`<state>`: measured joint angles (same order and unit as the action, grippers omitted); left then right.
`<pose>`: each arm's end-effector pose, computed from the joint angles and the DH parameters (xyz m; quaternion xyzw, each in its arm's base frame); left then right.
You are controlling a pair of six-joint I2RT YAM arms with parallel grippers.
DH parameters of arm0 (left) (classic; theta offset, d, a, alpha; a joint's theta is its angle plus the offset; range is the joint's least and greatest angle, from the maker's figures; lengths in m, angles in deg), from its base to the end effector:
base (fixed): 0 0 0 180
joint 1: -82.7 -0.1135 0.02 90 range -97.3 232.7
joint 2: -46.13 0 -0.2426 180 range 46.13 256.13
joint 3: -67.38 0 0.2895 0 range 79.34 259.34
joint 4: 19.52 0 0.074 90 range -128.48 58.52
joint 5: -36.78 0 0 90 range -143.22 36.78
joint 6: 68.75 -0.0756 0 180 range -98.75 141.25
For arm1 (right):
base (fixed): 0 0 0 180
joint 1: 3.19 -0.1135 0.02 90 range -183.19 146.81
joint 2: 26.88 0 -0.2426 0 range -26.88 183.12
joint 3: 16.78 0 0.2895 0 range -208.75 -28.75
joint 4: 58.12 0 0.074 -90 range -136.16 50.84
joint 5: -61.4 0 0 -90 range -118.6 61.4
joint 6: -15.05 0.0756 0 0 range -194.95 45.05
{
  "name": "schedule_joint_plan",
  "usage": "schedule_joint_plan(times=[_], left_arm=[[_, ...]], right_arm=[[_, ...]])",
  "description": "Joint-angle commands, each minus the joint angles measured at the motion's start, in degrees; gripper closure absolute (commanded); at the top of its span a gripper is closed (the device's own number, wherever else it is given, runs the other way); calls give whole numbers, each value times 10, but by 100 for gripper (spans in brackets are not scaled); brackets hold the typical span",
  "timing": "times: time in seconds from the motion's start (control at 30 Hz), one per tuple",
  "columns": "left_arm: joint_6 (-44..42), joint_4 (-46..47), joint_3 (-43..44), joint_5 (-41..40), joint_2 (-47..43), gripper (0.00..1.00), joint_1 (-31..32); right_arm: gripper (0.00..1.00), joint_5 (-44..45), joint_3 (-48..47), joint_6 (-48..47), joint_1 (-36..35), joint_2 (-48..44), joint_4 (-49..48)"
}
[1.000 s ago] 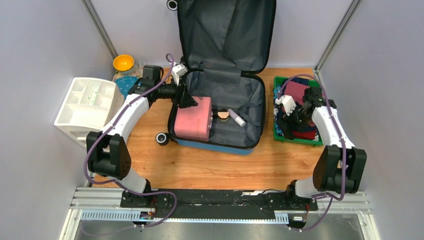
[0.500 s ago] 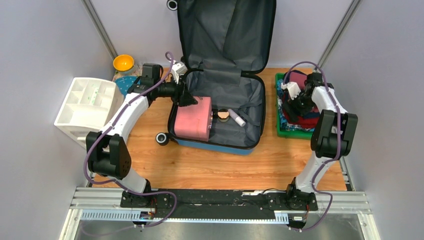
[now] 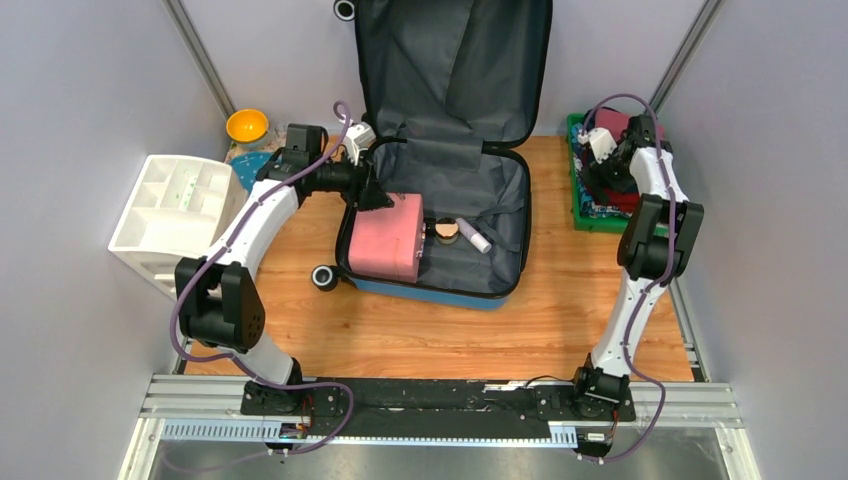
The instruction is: Open, take out, and arrange the luggage
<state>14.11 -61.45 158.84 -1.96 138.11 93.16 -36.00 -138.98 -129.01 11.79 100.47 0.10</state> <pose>0.3899 -0.1319 0.2715 0.2986 0.7887 -0.4062 0.3519 0.5071 -0.1256 0.1472 -0.3388 0.9102 -0.0785 0.2249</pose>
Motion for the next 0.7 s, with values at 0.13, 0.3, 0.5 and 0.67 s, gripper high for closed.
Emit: schedule_joint_plan(times=[0.13, 0.3, 0.5, 0.67], left_arm=[[-31, -18, 7, -10, -22, 30, -19], [-28, -26, -7, -36, -36, 29, -28], [11, 13, -57, -29, -64, 28, -32], [14, 3, -60, -6, -65, 30, -33]], right_arm=[[2, -51, 45, 39, 10, -168, 7], [3, -145, 42, 151, -3, -280, 67], [7, -312, 95, 450, -74, -350, 61], [12, -411, 216, 656, -167, -361, -86]])
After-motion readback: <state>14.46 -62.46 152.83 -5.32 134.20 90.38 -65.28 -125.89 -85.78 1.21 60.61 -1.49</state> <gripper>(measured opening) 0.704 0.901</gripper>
